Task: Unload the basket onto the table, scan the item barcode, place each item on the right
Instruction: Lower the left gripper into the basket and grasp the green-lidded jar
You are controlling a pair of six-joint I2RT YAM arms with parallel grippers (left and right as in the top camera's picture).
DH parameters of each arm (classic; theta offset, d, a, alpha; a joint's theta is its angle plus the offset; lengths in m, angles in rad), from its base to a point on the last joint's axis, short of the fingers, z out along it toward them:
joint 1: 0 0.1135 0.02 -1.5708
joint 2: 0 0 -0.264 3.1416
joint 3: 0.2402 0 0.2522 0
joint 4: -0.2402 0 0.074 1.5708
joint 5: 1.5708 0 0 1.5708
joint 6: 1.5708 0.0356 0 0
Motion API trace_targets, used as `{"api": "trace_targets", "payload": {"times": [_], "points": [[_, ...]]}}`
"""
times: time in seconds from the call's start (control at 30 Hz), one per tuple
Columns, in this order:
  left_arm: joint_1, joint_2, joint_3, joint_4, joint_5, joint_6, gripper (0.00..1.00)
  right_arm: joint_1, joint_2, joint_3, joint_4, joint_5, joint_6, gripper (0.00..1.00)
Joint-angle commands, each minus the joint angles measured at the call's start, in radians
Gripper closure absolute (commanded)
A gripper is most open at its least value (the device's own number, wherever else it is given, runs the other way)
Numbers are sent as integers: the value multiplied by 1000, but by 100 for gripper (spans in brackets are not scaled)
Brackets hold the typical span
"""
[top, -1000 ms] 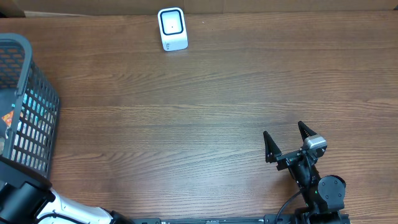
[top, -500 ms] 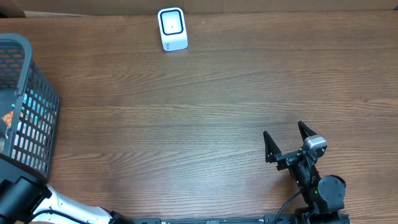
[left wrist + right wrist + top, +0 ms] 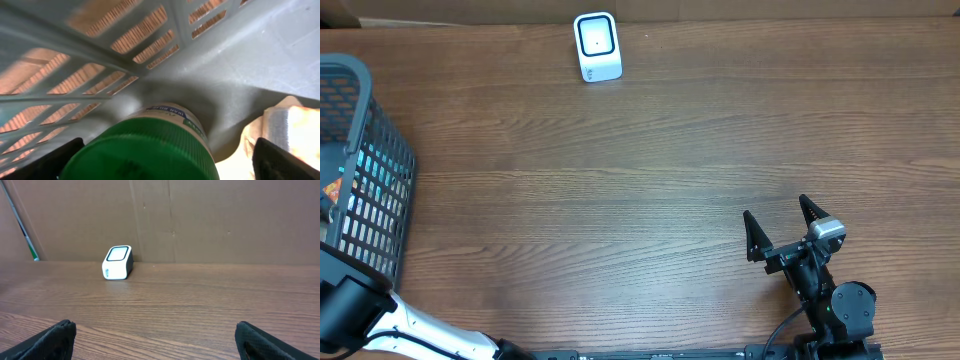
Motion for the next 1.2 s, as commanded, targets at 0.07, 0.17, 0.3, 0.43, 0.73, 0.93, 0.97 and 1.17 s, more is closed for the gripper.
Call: {"api": "trace_targets", "payload": {"times": [0.07, 0.17, 0.3, 0.43, 0.73, 0.93, 0.97, 1.17], "points": [[-7, 25, -7, 14, 32, 17, 32, -5, -10, -10, 3, -5, -5, 0], [-7, 24, -6, 16, 37, -2, 37, -5, -10, -10, 3, -5, -5, 0], [-7, 13, 14, -2, 80, -2, 39, -5, -10, -10, 3, -5, -5, 0], [-7, -8, 76, -48, 141, -2, 41, -5, -10, -10, 3, -5, -5, 0], [-7, -126, 231, -127, 246, -91, 41, -5, -10, -10, 3, -5, -5, 0], [-24, -266, 295, -134, 373, -130, 41, -5, -10, -10, 3, -5, -5, 0], [-33, -293, 304, -134, 373, -130, 41, -5, -10, -10, 3, -5, -5, 0], [-119, -457, 354, -130, 370, -129, 39, -5, -10, -10, 3, -5, -5, 0]]}}
